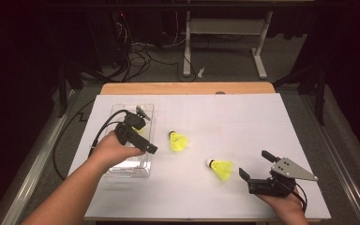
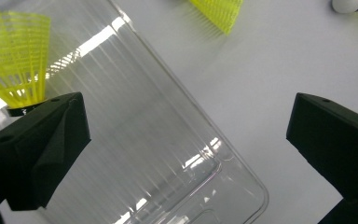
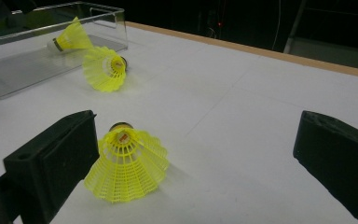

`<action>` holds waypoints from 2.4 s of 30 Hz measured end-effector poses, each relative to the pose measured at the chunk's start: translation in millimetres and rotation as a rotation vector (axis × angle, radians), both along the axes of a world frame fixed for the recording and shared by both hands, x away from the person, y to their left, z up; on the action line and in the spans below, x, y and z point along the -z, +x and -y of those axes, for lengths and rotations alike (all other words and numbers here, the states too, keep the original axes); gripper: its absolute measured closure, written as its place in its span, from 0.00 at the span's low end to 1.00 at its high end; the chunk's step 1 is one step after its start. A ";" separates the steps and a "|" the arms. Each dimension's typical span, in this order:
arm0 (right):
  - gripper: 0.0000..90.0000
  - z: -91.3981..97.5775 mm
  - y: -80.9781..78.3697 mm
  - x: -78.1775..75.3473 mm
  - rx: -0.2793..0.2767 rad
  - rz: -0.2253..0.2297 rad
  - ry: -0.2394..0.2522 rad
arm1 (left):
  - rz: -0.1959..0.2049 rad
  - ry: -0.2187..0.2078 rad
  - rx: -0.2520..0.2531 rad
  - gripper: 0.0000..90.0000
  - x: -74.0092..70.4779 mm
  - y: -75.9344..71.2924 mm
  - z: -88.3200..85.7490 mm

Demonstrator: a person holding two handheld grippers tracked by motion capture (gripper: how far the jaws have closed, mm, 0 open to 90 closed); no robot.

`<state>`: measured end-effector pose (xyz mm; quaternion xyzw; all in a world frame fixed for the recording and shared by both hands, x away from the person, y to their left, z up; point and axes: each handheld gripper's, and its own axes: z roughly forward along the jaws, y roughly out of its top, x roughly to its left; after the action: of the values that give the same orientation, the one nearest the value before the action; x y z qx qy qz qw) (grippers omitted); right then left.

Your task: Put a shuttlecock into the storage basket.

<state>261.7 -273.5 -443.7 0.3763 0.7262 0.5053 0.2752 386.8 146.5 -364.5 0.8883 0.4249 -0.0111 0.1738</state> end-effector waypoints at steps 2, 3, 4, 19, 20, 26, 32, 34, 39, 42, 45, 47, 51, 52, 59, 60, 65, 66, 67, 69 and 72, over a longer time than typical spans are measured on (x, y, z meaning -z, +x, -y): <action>0.00 -0.4 -0.2 -0.1 -0.004 -0.001 0.000 | 0.000 -0.003 0.006 0.01 -0.1 -0.1 3.3; 0.00 -0.4 -0.1 0.0 -0.003 -0.002 0.001 | 0.000 -0.003 0.010 0.01 0.1 -0.2 5.4; 0.01 -0.1 0.3 0.4 -0.003 -0.003 -0.001 | -0.002 -0.003 0.013 0.01 0.4 -0.2 6.8; 0.01 -1.0 0.0 0.4 -0.010 -0.003 -0.001 | -0.006 -0.016 0.061 0.01 -0.2 -1.8 30.8; 0.01 -1.2 -0.1 0.2 -0.010 -0.004 0.000 | -0.007 -0.018 0.060 0.01 0.2 -1.8 32.3; 0.01 -1.3 -0.3 -0.1 -0.012 0.000 0.000 | -0.009 -0.020 0.078 0.01 1.3 -1.5 40.8; 0.01 -1.2 -0.2 -0.2 -0.012 0.001 0.000 | -0.009 -0.027 0.096 0.01 1.1 -2.2 50.5; 0.01 -1.3 -0.4 -0.5 -0.013 0.002 0.000 | -0.010 -0.030 0.101 0.01 0.9 -2.3 54.0; 0.01 -1.1 0.0 -0.3 -0.014 0.001 0.000 | -0.010 -0.035 0.118 0.01 1.5 -2.2 63.3; 0.01 -1.1 -0.3 -0.7 -0.016 0.005 0.000 | -0.013 -0.035 0.124 0.01 2.3 -1.5 68.0; 0.01 -0.7 -0.4 -0.6 -0.013 0.003 0.002 | -0.015 -0.040 0.134 0.01 2.7 -1.2 74.0; 0.01 -0.5 -0.3 -0.6 -0.014 0.003 0.004 | -0.011 -0.036 0.141 0.01 2.5 -0.9 76.7; 0.01 -0.3 -0.4 -0.9 -0.016 0.005 0.003 | -0.017 -0.041 0.146 0.01 3.0 -0.3 82.3; 0.01 -0.4 -0.5 -0.9 -0.016 0.005 0.004 | -0.017 -0.044 0.143 0.01 3.1 -0.1 83.3; 0.01 -0.1 0.3 -0.8 -0.014 0.002 0.012 | -0.035 -0.045 0.145 0.01 6.8 5.2 87.0; 0.01 0.0 0.8 -0.3 -0.013 -0.001 0.012 | -0.036 -0.042 0.144 0.01 7.1 6.4 87.0; 0.01 0.7 2.7 -0.4 -0.006 -0.006 0.021 | -0.035 -0.049 0.141 0.01 4.4 12.5 85.1; 0.01 0.4 3.2 -0.2 -0.006 -0.005 0.021 | -0.038 -0.048 0.141 0.01 4.0 14.3 84.8; 0.01 0.2 3.7 0.6 -0.008 -0.007 0.018 | -0.036 -0.047 0.138 0.01 3.8 15.5 84.8; 0.01 0.6 3.9 2.2 -0.010 -0.015 0.013 | -0.035 -0.043 0.130 0.01 2.9 18.2 84.3; 0.01 3.0 2.5 1.8 -0.006 -0.011 0.022 | -0.038 -0.045 0.121 0.01 2.8 22.6 83.0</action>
<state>264.2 -276.5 -445.5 0.3800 0.7232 0.5119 0.2655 409.4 63.5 -367.4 0.9079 0.3734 -0.0481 0.1845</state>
